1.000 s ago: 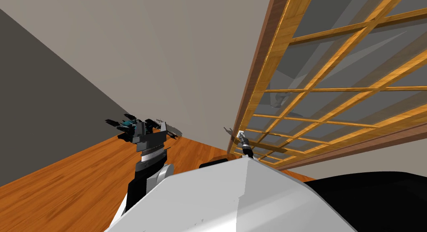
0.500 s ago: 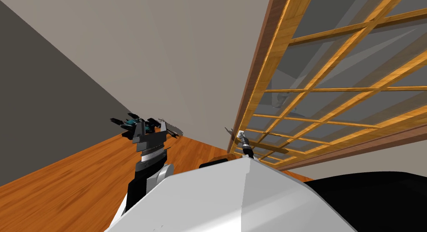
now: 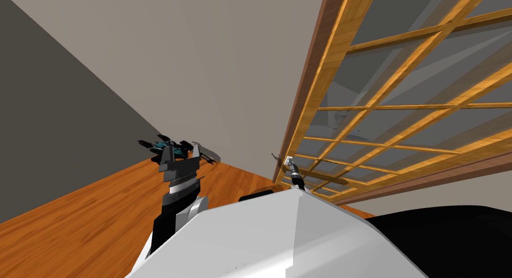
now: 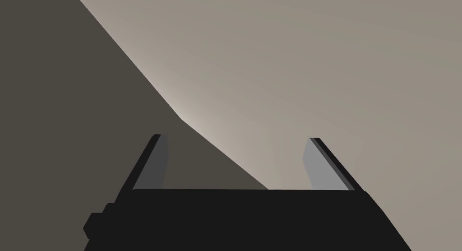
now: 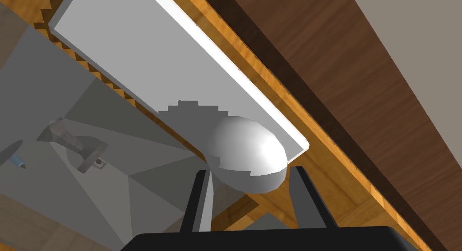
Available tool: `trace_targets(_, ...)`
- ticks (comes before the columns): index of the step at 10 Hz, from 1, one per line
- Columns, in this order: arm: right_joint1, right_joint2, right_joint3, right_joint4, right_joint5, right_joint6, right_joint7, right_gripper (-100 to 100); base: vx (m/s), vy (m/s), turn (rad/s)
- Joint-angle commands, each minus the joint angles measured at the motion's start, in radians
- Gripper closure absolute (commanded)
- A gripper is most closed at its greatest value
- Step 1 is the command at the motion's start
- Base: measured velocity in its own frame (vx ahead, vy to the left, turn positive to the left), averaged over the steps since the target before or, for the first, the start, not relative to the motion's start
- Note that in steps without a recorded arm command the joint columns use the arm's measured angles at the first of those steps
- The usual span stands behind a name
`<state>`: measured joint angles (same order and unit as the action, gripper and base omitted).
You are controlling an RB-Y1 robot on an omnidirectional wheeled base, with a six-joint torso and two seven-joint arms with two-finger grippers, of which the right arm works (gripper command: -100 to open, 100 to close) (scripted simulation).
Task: Pull the door open
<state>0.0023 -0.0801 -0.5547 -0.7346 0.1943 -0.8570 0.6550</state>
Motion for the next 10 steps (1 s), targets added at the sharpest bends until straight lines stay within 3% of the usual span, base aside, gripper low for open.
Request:
trace_targets(1,-0.006,-0.001,0.015,0.014,-0.016,-0.007,-0.05,100,-0.024,-0.003,0.04)
trace_targets(10,-0.003,-0.025,0.063,0.022,-0.095,-0.01,-0.257,100,-0.031,-0.003,0.036)
